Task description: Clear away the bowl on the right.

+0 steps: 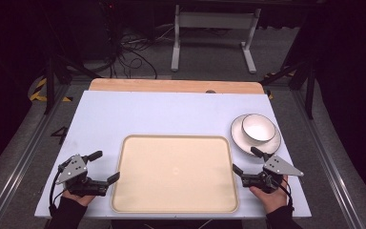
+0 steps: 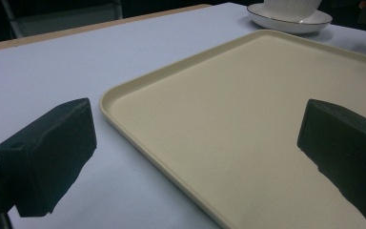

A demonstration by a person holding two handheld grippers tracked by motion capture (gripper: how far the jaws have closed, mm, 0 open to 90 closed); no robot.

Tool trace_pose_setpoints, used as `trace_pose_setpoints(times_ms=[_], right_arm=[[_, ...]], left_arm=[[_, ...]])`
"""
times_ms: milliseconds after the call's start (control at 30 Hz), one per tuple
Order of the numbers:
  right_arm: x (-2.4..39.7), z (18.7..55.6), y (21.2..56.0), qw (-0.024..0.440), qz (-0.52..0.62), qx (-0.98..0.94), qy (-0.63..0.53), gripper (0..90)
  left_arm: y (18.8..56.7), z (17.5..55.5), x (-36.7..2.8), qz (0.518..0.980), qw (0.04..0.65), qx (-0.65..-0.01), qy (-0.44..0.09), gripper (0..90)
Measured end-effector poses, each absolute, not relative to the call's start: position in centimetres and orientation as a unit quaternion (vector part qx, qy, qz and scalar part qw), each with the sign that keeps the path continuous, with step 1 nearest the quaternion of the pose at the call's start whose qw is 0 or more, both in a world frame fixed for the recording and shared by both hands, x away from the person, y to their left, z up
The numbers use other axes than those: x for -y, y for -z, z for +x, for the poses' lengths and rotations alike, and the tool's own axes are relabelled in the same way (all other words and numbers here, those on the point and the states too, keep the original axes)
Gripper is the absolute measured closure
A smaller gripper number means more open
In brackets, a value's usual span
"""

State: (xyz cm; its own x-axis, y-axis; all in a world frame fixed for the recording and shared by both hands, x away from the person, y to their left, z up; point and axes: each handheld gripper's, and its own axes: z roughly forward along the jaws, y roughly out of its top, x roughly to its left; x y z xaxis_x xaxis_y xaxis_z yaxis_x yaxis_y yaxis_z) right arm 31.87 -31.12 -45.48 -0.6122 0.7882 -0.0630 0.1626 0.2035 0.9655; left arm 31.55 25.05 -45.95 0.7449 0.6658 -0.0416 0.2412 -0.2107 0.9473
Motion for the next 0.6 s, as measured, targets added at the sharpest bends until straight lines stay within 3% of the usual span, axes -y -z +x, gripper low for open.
trace_pose_setpoints(times_ms=[600], right_arm=[[31.08, 31.83, 45.37, 0.292, 0.329, -0.72, -0.537, 5.6]], left_arm=[[45.95, 31.57, -25.04, 0.754, 0.551, -0.301, -0.192, 0.1]])
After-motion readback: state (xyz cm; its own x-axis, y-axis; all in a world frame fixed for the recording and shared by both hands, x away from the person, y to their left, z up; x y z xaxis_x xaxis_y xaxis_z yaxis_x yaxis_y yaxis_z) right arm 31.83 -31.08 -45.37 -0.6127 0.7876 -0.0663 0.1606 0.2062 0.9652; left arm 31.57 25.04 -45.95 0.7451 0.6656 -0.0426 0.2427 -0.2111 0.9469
